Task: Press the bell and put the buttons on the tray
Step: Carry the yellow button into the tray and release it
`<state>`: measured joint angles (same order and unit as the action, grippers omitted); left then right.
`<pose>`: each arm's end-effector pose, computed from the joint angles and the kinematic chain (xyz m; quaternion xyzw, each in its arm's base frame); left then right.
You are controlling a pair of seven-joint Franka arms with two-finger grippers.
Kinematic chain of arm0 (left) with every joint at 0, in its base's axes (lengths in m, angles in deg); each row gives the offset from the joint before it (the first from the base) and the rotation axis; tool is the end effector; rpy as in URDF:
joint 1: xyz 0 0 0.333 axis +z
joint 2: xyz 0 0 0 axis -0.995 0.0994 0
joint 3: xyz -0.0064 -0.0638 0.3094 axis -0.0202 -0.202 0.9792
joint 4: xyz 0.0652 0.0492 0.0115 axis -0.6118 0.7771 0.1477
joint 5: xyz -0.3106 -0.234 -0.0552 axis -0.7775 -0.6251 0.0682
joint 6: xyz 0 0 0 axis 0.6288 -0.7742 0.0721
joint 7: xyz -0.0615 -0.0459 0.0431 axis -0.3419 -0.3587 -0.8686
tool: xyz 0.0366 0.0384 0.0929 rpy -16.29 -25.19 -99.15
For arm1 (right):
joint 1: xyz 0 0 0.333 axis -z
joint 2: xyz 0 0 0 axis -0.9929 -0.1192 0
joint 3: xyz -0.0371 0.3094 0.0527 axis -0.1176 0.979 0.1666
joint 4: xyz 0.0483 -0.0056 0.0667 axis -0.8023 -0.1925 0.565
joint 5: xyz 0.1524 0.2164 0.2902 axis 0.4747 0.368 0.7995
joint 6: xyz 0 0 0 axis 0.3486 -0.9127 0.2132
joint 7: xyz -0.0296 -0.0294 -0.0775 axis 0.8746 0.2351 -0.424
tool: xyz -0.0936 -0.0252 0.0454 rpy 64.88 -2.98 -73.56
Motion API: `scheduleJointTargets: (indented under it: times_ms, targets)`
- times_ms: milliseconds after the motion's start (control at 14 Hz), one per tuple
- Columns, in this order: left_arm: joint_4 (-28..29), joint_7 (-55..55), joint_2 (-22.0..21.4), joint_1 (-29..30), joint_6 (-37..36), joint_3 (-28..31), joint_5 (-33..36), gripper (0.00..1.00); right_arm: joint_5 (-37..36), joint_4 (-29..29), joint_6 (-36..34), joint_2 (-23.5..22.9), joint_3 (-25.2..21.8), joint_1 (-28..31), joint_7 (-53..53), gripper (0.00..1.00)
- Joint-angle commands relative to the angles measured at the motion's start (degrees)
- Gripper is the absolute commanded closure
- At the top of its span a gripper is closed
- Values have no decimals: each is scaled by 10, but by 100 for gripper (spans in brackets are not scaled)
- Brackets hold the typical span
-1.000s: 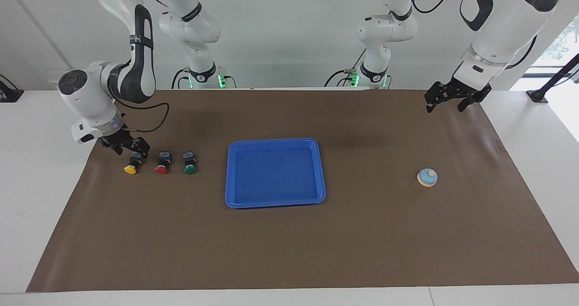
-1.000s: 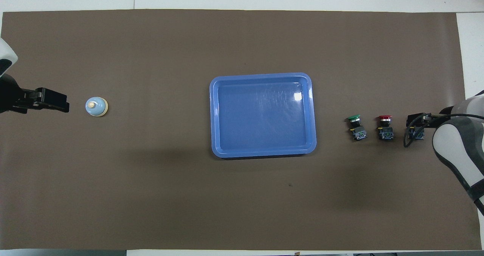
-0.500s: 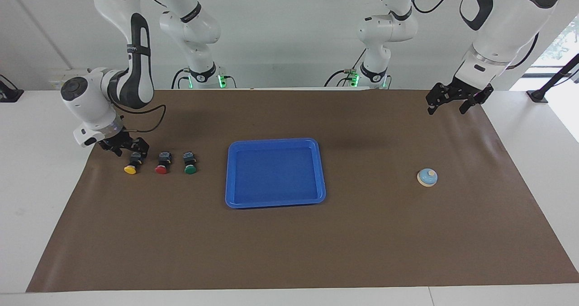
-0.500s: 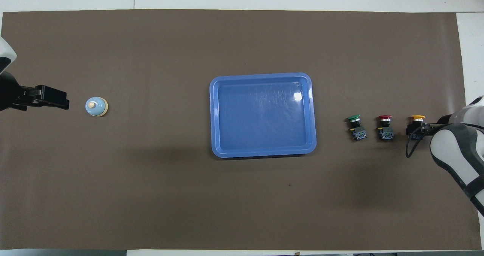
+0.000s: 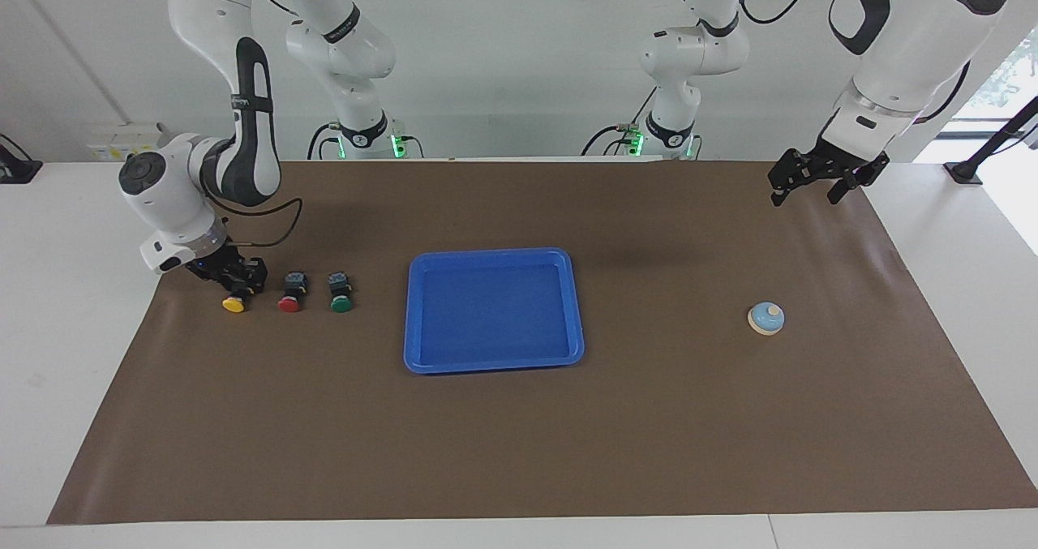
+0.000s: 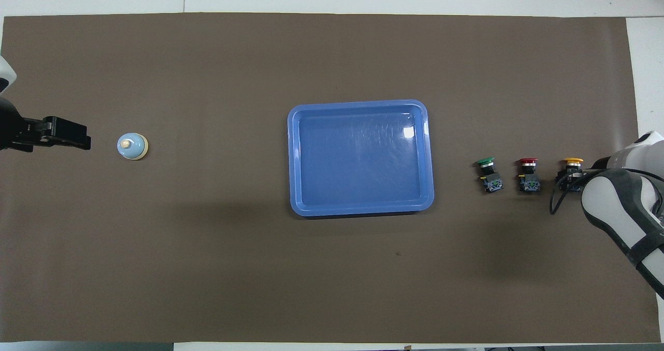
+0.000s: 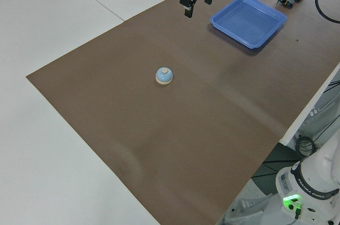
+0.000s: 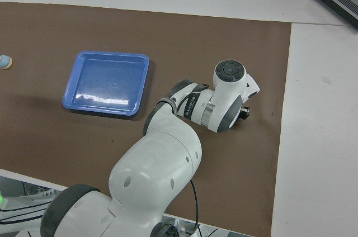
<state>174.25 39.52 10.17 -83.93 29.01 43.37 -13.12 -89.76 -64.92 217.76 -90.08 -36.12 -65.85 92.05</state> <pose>0.5483 -0.0293 0.5926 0.9997 -0.0226 -0.0112 0.0029 0.5078 -0.1697 0.2877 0.9987 -0.0484 -0.0143 0.0021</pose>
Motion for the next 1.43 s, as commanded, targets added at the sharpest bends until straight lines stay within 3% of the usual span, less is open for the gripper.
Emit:
scheduleJointTargets:
  times_ms: [0, 214, 429, 714, 857, 1214, 1357]
  targets:
    - [1, 5, -2, 0, 5, 2, -1, 0, 2, 20, -11, 5, 7, -3, 16, 100]
    - [1, 5, -2, 0, 5, 2, -1, 0, 3, 91, -100, 7, 10, -37, 0, 100]
    - [1, 5, -2, 0, 5, 2, -1, 0, 4, 191, -219, -1, 10, -115, -120, 100]
    - [1, 5, -2, 0, 5, 2, -1, 0, 7, 204, -194, -11, 10, -228, -296, 100]
    - [1, 5, -2, 0, 5, 2, -1, 0, 21, 242, -206, -22, 10, -285, -378, 100]
    - [1, 5, -2, 0, 5, 2, -1, 0, 57, 313, -171, -113, 10, -372, -447, 100]
    - [1, 5, -2, 0, 5, 2, -1, 0, 55, 306, -138, -136, 10, -388, -450, 100]
